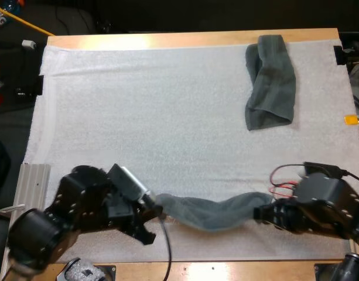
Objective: Pick towel from pile, fold and stack
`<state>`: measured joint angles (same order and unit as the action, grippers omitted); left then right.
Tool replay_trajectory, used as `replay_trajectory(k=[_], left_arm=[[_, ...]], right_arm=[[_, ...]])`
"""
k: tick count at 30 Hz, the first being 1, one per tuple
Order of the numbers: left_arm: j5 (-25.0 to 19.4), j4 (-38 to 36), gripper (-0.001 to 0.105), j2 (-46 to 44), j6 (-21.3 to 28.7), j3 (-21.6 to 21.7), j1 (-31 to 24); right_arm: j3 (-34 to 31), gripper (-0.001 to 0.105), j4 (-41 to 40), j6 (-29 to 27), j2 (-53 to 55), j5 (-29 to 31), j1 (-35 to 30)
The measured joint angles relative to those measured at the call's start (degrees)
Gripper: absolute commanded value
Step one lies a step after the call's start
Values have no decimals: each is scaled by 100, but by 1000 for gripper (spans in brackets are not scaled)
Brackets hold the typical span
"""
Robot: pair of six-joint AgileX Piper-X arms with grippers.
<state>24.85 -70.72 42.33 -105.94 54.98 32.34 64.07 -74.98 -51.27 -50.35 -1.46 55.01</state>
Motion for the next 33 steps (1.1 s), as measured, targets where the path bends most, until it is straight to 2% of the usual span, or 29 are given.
replay_trajectory(k=[4, 8, 11, 15, 18, 24, 27, 33], left_arm=[[-250, 533, 0, 320, 0, -343, 0], [-396, 1212, 0, 758, 0, -447, 0], [-686, 1682, 0, 1174, 0, -445, 0], [-1138, 2198, 0, 1741, 0, -445, 0], [-1703, 2544, 0, 2117, 0, -445, 0], [-2464, 3165, 0, 2706, 0, -445, 0], [-2660, 3413, 0, 2985, 0, -445, 0], [-2708, 3820, 0, 3559, 0, -445, -194]], right_arm=[[-223, 0, 419, -13, -492, 619, -9], [-610, 0, 1252, -48, -968, 773, -236], [-877, 0, 1730, -52, -1281, 846, -681], [-1117, 0, 2252, -98, -1634, 748, -1377], [-1224, 0, 2712, -99, -1886, 453, -1813], [-1270, 0, 3434, -99, -2346, 351, -2368], [-1270, 0, 3649, -99, -2547, 303, -2535], [-1270, 0, 3929, -99, -2930, 266, -2651]])
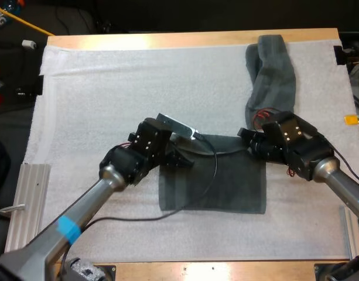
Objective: Pick towel from pile, fold and stack
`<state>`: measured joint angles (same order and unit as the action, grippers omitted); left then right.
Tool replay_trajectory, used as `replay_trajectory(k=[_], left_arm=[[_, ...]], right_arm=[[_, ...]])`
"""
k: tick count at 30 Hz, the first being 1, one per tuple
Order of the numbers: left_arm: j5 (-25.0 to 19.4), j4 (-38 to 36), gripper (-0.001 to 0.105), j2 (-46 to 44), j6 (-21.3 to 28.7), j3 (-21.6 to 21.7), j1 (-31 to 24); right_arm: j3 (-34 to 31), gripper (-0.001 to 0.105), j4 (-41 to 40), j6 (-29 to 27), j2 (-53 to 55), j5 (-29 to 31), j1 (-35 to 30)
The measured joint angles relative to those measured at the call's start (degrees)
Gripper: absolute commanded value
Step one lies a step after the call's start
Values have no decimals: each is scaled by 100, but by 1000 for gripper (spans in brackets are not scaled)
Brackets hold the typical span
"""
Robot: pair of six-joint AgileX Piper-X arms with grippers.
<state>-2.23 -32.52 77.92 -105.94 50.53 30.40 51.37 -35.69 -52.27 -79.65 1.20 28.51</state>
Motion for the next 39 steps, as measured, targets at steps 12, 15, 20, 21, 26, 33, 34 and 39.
replay_trajectory(k=[12, 15, 20, 21, 26, 33, 34, 39], left_arm=[[1673, 457, 0, 710, 0, 0, -1195], [2399, 589, 0, 902, -24, 0, -1382], [3030, 923, 5, 1083, -209, 0, -1523], [3117, 1020, 9, 1087, -280, 0, -1539], [3552, 1658, 37, 1085, -790, 0, -1636], [4131, 2142, 70, 1085, -1288, 14, -1863], [4231, 2163, 69, 1085, -1306, 14, -1924], [4719, 2055, 65, 871, -1353, 14, -2220]], right_arm=[[0, 20, 735, 0, -723, -157, 0], [0, 48, 969, 0, -797, -182, 0], [0, 62, 1833, 0, -968, -471, -37], [0, 62, 2066, 0, -1016, -583, -58], [0, 62, 2607, -23, -1031, -759, -282], [0, 62, 2618, -1152, -579, -797, -481], [0, 62, 2618, -1300, -462, -756, -479], [0, 62, 2501, -1749, 107, -731, -478]])
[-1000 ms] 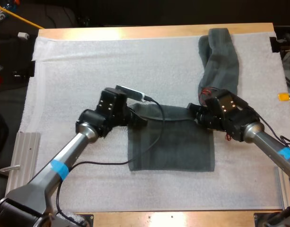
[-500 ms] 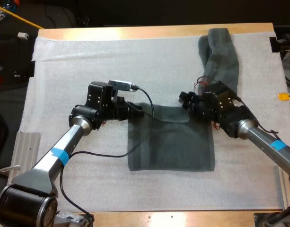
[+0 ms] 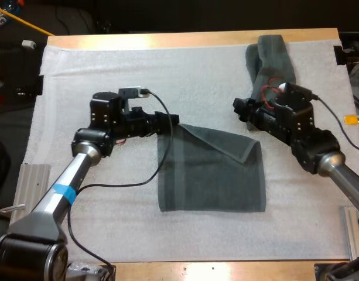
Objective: Pick towel from pile, fold and stack
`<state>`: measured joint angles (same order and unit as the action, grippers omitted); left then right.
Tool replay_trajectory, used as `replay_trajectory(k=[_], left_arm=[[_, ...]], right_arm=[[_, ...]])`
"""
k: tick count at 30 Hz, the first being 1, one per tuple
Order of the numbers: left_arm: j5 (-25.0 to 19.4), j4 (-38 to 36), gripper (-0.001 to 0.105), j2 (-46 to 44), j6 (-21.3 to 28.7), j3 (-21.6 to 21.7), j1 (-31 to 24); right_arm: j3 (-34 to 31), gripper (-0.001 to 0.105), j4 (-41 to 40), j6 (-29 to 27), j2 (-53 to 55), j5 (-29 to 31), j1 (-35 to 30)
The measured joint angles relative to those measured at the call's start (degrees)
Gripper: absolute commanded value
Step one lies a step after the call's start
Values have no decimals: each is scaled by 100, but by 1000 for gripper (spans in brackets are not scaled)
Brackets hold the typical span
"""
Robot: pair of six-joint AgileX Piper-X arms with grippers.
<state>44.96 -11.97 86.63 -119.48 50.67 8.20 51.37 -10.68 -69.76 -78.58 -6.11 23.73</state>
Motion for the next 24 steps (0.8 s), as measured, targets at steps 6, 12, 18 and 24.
replay_trajectory(k=[6, 12, 18, 24], left_arm=[[13, -742, 65, -826, 535, 0, -81], [-680, -1991, 65, -1765, 1457, 0, -81], [-1425, -3096, 65, -2572, 2083, 0, -81], [-1638, -3817, 65, -3249, 2176, 0, -81]], right_arm=[[0, 62, -856, -148, 586, 0, 0], [0, 46, -1783, -330, 992, 0, 0], [0, 9, -2717, -677, 1261, 0, 0], [184, 0, -3666, -1197, 1425, -12, 0]])
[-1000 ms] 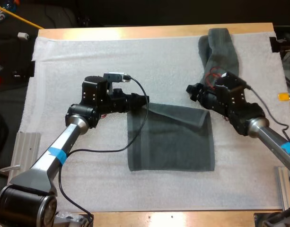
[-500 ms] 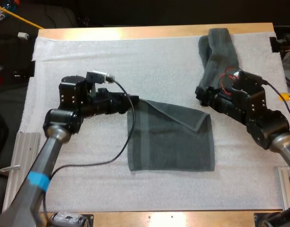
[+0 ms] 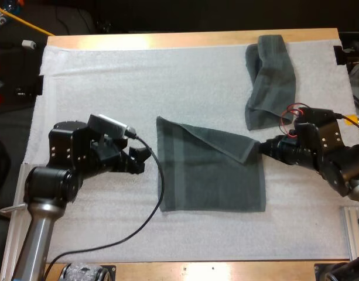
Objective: Pick towel from pile, fold and stack
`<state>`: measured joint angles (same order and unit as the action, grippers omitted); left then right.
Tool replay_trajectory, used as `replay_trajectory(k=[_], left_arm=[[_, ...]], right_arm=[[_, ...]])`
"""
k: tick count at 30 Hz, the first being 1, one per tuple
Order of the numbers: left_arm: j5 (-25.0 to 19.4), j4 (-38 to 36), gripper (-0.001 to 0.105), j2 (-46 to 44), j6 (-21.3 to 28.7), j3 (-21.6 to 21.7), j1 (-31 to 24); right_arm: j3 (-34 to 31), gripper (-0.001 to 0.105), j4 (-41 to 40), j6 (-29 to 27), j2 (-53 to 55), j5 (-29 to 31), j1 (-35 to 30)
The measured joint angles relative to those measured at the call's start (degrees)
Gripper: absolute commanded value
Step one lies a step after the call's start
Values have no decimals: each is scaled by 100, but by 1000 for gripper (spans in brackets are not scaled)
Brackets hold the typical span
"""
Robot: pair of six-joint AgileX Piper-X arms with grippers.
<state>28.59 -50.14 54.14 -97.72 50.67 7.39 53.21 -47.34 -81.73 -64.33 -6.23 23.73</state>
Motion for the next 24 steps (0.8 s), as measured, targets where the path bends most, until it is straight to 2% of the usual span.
replay_trajectory(k=[4, 9, 13, 17, 24], left_arm=[[-5, -362, 65, -322, 20, 0, 0], [-30, -710, 65, -573, 39, 0, 54], [-97, -813, 65, -619, 102, 0, 467], [-643, -851, 65, -619, 149, 0, 1089], [-1069, -851, 65, -619, 98, 0, 1734]], right_arm=[[245, 0, -591, -298, 0, 0, 0], [383, 0, -913, -568, -7, -5, 0], [447, 0, -1169, -608, -244, -208, 0], [610, 0, -1384, -659, -718, -339, 0], [1002, 0, -1435, -827, -1636, -372, 0]])
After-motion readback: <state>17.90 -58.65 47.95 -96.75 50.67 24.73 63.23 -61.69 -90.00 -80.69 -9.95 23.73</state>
